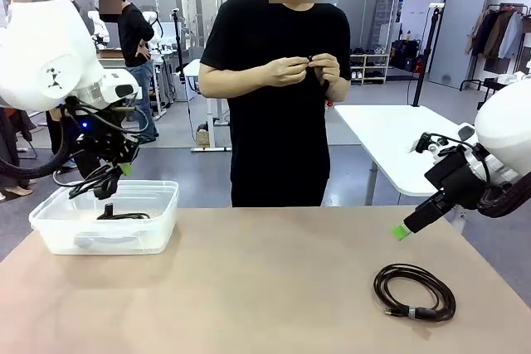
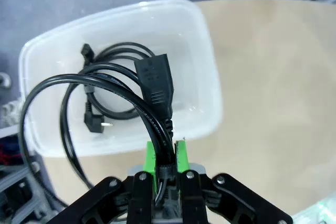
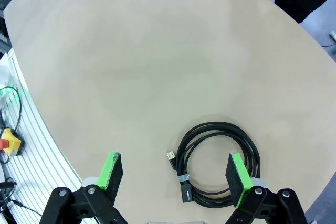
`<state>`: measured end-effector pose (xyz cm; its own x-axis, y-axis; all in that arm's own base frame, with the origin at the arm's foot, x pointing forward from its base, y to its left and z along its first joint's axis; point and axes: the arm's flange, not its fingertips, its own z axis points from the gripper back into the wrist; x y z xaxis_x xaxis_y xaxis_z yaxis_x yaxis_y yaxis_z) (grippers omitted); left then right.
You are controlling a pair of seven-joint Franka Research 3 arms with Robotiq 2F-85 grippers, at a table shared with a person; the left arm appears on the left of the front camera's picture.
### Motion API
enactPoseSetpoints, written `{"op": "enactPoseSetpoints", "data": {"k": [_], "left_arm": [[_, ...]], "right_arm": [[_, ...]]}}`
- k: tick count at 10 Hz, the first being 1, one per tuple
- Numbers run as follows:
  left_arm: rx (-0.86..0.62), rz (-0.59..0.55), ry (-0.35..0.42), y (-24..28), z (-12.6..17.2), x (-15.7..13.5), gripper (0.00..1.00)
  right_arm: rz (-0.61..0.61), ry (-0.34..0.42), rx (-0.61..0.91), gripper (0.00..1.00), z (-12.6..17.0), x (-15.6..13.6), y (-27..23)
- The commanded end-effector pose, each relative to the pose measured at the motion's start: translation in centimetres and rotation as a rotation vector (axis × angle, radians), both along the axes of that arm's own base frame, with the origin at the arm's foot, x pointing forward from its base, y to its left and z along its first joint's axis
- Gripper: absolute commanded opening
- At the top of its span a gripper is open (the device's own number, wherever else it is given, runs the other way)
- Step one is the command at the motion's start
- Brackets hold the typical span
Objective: Organize and store the cables.
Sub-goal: Place the Power Cable into the Organizing box.
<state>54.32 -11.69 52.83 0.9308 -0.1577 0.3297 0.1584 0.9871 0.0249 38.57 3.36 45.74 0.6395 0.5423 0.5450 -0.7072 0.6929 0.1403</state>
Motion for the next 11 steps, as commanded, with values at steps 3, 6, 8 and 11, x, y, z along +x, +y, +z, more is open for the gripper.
{"op": "enactPoseSetpoints", "data": {"k": [3,6,8,11], "left_arm": [[0.011,0.181,0.054,2.4,-5.1,9.0,0.17],[0.031,0.241,0.124,3.1,-9.7,11.9,0.17],[0.035,0.233,0.180,3.3,-11.7,12.0,0.30],[0.016,0.220,0.172,3.8,-11.7,11.2,0.88]], "right_arm": [[-0.010,-0.008,0.012,1.00,0.0,0.2,0.1],[-0.010,-0.008,0.012,1.00,0.0,0.2,0.1],[-0.010,-0.008,0.012,1.00,0.0,0.2,0.1],[-0.010,-0.008,0.012,1.00,0.0,0.2,0.1]]}}
